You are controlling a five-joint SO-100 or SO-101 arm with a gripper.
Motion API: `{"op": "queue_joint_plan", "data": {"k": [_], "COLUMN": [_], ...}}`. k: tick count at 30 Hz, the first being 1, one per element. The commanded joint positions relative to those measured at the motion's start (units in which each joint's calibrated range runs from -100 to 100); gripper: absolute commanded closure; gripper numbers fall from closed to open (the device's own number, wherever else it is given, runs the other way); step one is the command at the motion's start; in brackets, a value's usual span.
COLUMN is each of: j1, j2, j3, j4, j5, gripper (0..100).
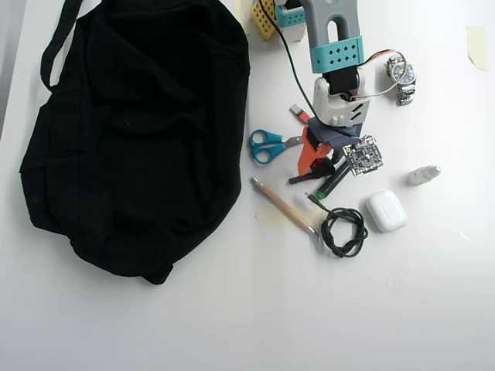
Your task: Put the black bike light into the black bag
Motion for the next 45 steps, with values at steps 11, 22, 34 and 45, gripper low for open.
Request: {"op": "queue_joint_plan", "data": {"k": [11, 22, 34, 45], "j1": [0.0, -0.2, -0.7, 3.6], "j2": [1.7, 0.5, -7.9, -24.4], "j3": [-2.3, -2.2, -2.3, -13.3], "j4": [-1.3, -2.4, 0.1, 20.6], "j5": [0.2, 0.3, -0.2, -0.2], "gripper": [82, 96, 98, 98]}}
